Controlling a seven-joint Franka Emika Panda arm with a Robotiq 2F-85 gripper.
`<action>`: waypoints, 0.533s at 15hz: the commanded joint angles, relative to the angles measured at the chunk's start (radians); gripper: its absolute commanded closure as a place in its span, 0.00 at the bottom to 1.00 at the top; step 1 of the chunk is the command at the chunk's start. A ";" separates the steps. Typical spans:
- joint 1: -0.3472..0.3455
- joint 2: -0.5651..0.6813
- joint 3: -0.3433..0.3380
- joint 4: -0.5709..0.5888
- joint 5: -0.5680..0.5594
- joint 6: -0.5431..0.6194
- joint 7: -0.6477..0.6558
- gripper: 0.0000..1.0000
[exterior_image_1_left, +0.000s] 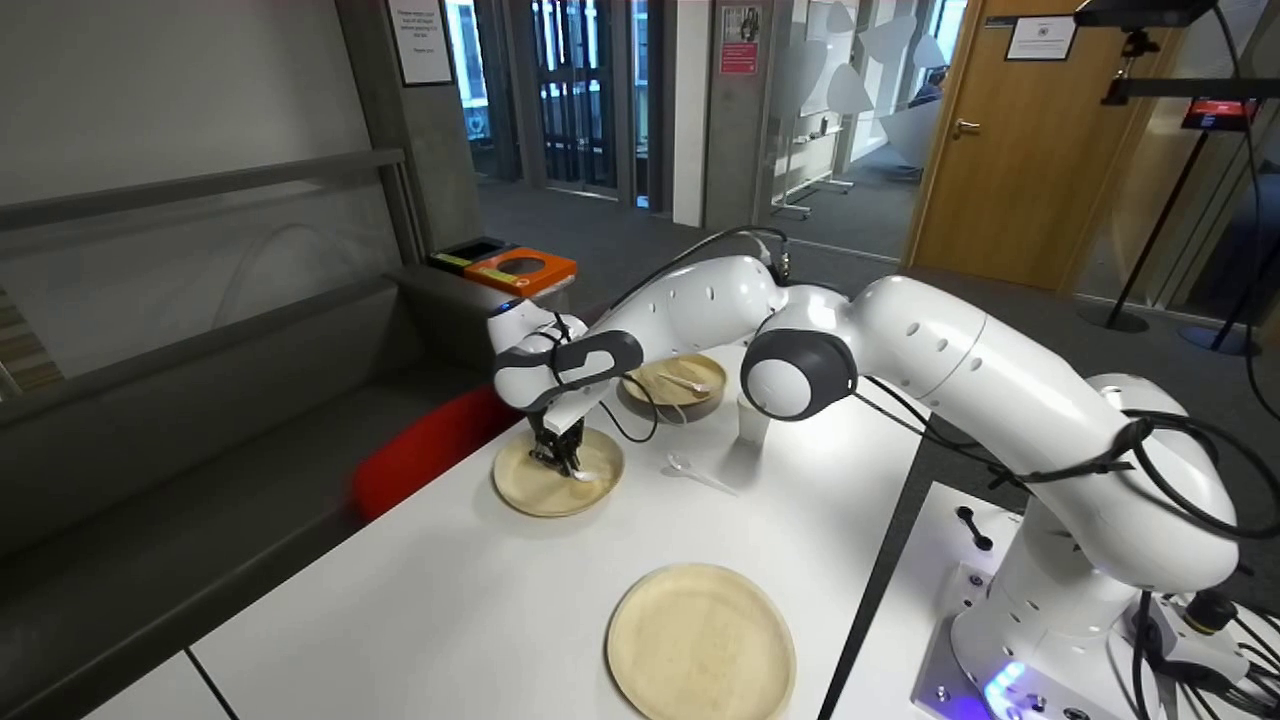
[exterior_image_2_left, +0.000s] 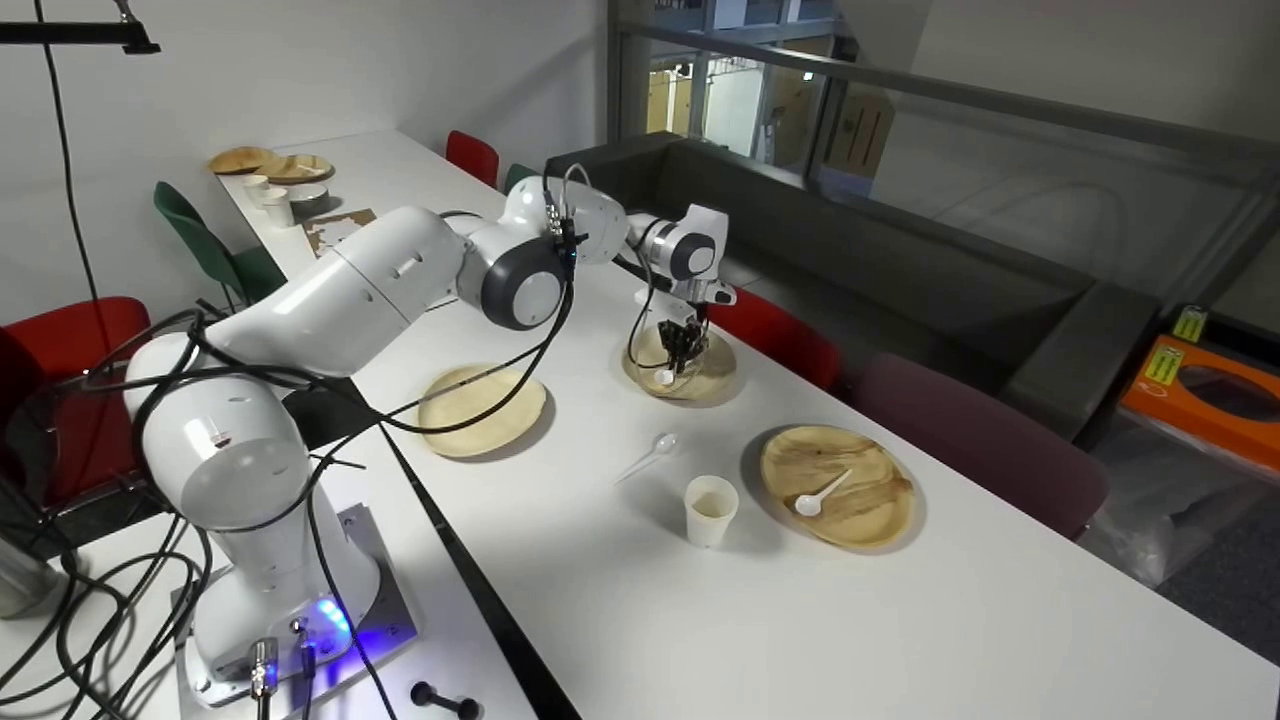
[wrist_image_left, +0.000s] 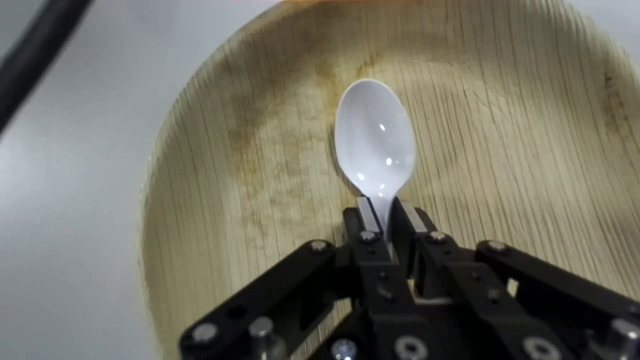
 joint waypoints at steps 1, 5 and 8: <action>-0.030 -0.005 0.017 0.025 0.020 -0.039 -0.043 1.00; -0.011 -0.072 -0.023 -0.054 -0.038 -0.008 -0.038 0.98; 0.010 -0.138 -0.061 -0.134 -0.110 0.024 -0.032 0.99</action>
